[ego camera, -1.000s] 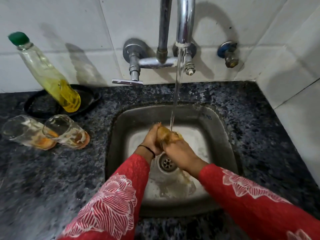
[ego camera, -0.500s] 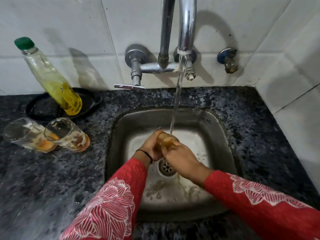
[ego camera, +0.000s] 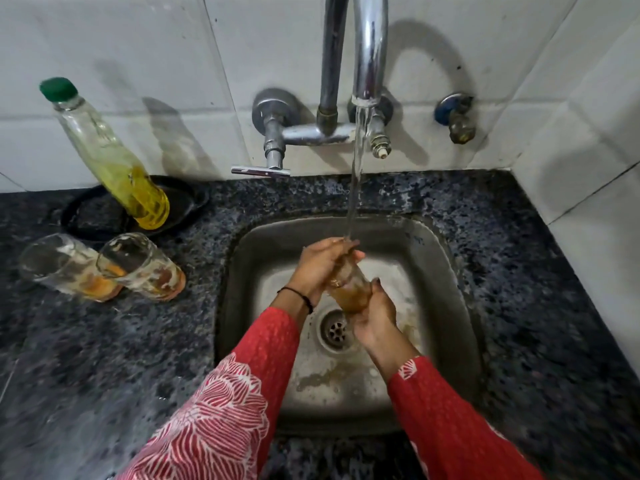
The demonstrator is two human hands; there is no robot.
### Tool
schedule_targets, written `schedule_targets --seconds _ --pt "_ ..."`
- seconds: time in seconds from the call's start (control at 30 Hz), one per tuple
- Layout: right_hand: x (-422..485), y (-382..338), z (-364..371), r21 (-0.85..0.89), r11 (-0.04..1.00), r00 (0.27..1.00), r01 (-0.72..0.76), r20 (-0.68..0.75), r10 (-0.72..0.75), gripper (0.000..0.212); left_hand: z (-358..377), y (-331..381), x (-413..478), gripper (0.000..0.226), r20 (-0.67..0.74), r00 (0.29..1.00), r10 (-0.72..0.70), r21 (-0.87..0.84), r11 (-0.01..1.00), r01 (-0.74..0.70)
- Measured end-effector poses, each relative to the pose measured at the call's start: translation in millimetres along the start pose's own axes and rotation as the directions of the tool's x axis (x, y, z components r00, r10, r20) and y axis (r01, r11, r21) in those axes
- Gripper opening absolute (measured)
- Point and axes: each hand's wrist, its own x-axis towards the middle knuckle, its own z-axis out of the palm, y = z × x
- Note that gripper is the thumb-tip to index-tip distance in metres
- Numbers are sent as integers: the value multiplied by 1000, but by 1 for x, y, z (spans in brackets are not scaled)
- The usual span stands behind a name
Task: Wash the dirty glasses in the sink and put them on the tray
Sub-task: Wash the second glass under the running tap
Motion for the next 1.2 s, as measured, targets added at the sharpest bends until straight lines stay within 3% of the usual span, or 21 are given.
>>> schedule_targets --seconds 0.07,0.17,0.27,0.33,0.37,0.43,0.5,0.57,0.6,0.67,0.73,0.77,0.8,0.87,0.97,1.07,1.2 --pt "-3 -4 5 57 998 999 -28 39 25 45 14 8 -3 9 36 998 52 133 990 -57" --pt "-6 -15 16 74 997 999 32 33 -35 39 27 10 -9 12 49 995 84 162 983 -91" --pt "-6 -26 25 20 991 988 135 73 -136 38 16 1 -12 37 67 991 116 122 985 -123" --pt "-7 -33 31 -111 977 981 182 93 -172 51 1 -5 -18 55 132 991 -4 -4 1000 5" --pt "-8 -36 35 -194 957 973 218 120 -197 49 -4 -6 -26 47 168 983 -75 -67 994 87" --pt "-12 -40 48 -379 859 938 343 181 -295 25 -11 -9 -36 21 235 955 -184 -118 969 215" --pt "-14 -41 58 -505 730 888 461 252 -386 33 -20 -12 -40 19 273 940 -204 -149 957 251" --pt "-16 -43 60 -564 588 814 580 367 -451 46 -25 -11 -41 18 274 949 -158 -102 976 192" --pt "-17 -46 60 -620 452 760 641 435 -483 50 -26 -11 -40 19 259 958 -121 -29 991 134" --pt "-21 -55 60 -742 34 672 669 585 -455 51 -24 -12 -37 26 194 980 47 257 962 -97" --pt "-29 -61 62 -750 -347 671 563 660 -338 48 -18 -17 -30 44 107 975 196 478 849 -223" --pt "-34 -63 61 -724 -467 693 508 665 -278 48 -16 -20 -27 52 73 965 252 520 816 -252" --pt "-38 -66 59 -700 -506 716 503 666 -209 42 -15 -26 -24 58 56 954 294 539 795 -276" --pt "-48 -68 47 -652 -460 694 603 713 -103 18 -13 -30 -22 62 50 934 353 526 786 -325" --pt "-60 -64 29 -605 -441 614 662 776 -142 18 -11 -33 -19 57 121 917 379 483 785 -388" --pt "-62 -64 18 -537 -464 541 704 829 -138 15 -14 -29 -15 61 193 937 292 410 843 -347" --pt "-61 -79 8 -523 -296 537 799 842 -39 12 -18 -11 -16 46 322 932 169 444 842 -306"
